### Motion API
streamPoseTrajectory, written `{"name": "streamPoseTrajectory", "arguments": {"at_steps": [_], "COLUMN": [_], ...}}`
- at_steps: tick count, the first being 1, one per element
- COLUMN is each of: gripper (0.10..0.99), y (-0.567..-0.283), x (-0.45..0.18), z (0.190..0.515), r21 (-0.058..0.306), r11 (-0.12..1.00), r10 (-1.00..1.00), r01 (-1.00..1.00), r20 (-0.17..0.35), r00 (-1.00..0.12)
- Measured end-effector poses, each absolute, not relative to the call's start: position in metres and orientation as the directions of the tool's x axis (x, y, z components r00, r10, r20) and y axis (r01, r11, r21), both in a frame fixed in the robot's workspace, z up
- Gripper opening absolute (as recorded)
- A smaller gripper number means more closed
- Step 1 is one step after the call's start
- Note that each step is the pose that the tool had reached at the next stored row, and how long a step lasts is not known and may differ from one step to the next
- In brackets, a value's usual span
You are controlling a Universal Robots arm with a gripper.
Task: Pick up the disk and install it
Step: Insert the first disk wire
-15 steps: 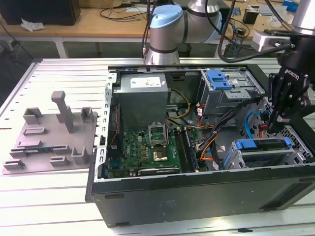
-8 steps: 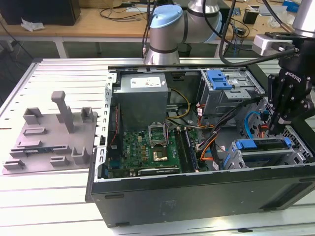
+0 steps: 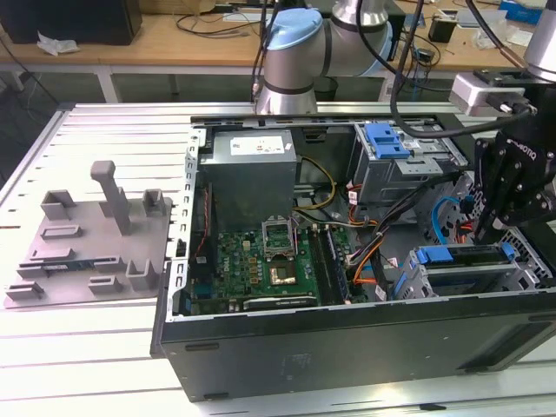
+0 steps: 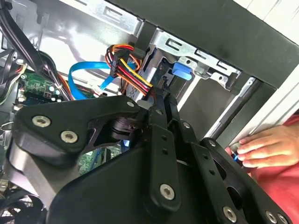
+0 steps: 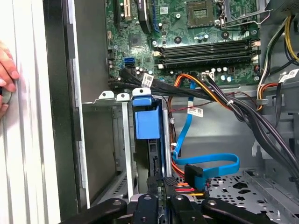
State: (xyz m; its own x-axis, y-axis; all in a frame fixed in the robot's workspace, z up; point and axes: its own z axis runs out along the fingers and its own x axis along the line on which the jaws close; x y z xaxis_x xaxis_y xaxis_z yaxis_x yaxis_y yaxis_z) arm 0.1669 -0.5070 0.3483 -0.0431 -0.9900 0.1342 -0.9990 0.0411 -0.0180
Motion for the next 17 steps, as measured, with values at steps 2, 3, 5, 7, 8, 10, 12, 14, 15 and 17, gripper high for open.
{"name": "streamPoseTrajectory", "arguments": {"at_steps": [2, 3, 5, 7, 8, 10, 12, 14, 15, 17], "gripper": [0.169, 0.169, 0.169, 0.169, 0.169, 0.169, 0.169, 0.169, 0.169, 0.169], "y": [-0.5093, -0.5094, -0.5094, -0.5094, -0.5094, -0.5094, -0.5094, -0.5098, -0.51, -0.5107], "x": [0.1668, 0.1667, 0.1667, 0.1667, 0.1667, 0.1667, 0.1667, 0.1667, 0.1667, 0.1667], "z": [0.3481, 0.3481, 0.3481, 0.3481, 0.3481, 0.3481, 0.3481, 0.3481, 0.3481, 0.3481], "r21": [-0.018, -0.018, -0.018, -0.018, -0.018, -0.018, -0.018, -0.018, -0.018, -0.018], "r11": [0.039, 0.039, 0.039, 0.039, 0.039, 0.039, 0.039, 0.039, 0.039, 0.039], "r10": [-0.992, -0.992, -0.992, -0.992, -0.992, -0.992, -0.992, -0.992, -0.992, -0.992], "r01": [-0.999, -0.999, -0.999, -0.999, -0.999, -0.999, -0.999, -0.999, -0.999, -0.999], "r20": [0.12, 0.119, 0.119, 0.119, 0.119, 0.119, 0.119, 0.119, 0.118, 0.117], "r00": [-0.041, -0.041, -0.041, -0.041, -0.041, -0.041, -0.04, -0.041, -0.04, -0.04]}}
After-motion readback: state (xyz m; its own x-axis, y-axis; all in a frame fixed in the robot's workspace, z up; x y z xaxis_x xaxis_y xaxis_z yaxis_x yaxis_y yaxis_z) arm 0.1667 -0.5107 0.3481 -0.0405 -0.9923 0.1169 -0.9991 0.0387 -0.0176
